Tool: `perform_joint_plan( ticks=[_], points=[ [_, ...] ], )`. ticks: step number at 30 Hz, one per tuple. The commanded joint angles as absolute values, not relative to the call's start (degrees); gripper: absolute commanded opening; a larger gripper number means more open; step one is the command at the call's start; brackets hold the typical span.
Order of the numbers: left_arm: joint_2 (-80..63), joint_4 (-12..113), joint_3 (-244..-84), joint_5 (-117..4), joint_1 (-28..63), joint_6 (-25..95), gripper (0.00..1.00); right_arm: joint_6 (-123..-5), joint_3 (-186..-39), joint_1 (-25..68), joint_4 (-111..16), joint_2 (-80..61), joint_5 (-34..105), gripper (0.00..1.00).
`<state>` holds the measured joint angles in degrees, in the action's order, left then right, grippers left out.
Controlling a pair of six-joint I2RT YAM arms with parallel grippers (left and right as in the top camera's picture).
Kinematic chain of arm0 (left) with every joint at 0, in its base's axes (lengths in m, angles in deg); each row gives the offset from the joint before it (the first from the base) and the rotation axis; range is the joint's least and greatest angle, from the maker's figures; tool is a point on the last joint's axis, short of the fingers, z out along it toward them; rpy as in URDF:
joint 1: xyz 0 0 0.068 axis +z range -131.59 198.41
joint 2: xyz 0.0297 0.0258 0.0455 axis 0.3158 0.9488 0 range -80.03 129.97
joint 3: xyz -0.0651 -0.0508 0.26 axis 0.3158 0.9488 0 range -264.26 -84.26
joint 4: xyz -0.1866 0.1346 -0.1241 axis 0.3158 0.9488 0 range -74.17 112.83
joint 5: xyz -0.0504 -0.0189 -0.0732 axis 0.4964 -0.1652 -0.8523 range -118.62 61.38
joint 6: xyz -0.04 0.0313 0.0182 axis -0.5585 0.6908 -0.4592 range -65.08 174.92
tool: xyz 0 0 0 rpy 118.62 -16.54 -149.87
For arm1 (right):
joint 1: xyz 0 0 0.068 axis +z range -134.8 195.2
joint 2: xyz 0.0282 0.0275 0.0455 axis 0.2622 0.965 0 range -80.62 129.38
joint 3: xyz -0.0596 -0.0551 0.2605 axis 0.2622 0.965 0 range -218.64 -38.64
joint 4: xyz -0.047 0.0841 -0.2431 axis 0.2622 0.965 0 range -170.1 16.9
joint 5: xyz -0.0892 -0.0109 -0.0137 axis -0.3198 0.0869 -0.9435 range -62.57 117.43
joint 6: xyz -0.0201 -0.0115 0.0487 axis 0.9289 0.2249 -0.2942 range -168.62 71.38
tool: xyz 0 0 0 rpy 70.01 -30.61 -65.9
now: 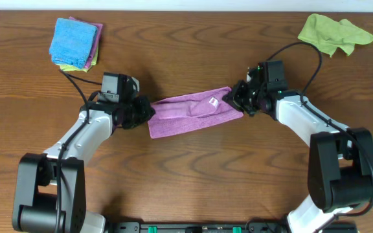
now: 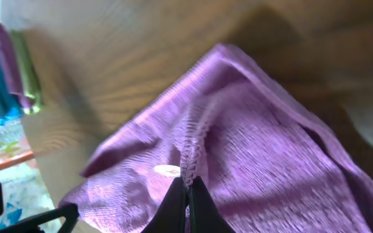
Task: Fold the cloth
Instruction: 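Lift both near corners and fold them over onto the far edge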
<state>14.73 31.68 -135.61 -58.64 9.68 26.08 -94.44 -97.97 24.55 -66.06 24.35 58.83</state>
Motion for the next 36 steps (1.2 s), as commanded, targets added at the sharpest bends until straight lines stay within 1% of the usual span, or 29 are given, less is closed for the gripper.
perform_joint_plan(
  ticks=[1, 7, 13, 20, 25, 30, 36],
  points=[
    [15.32, 32.86, -136.59, -57.79, 9.87, 29.34, 0.06, -93.11, -98.75, 24.9, -65.25, 24.7, 58.06, 0.02],
    [15.32, 31.07, -136.61, -58.08, 9.87, 29.45, 0.06, -93.44, -98.75, 23.93, -64.63, 24.68, 57.45, 0.02],
    [15.48, 27.49, -137.51, -57.7, 9.89, 29.45, 0.06, -94.01, -98.75, 22.43, -69.44, 24.68, 57.56, 0.02],
    [19.3, 27.44, -141.18, -56.81, 9.87, 29.64, 0.06, -93.94, -98.75, 22.29, -72.96, 24.7, 56.14, 0.02],
    [22.36, 30.15, -141.62, -58.64, 9.87, 29.71, 0.06, -93.26, -98.75, 22.34, -69.99, 24.7, 56.14, 0.02],
    [22.69, 35.09, -141.62, -58.6, 9.87, 32.57, 0.06, -92.67, -98.75, 21.57, -65.03, 24.7, 56.18, 0.02],
    [22.71, 35.29, -141.62, -58.23, 9.87, 33.07, 0.06, -92.67, -98.75, 19.72, -63.32, 24.7, 57.69, 0.01]
  ],
)
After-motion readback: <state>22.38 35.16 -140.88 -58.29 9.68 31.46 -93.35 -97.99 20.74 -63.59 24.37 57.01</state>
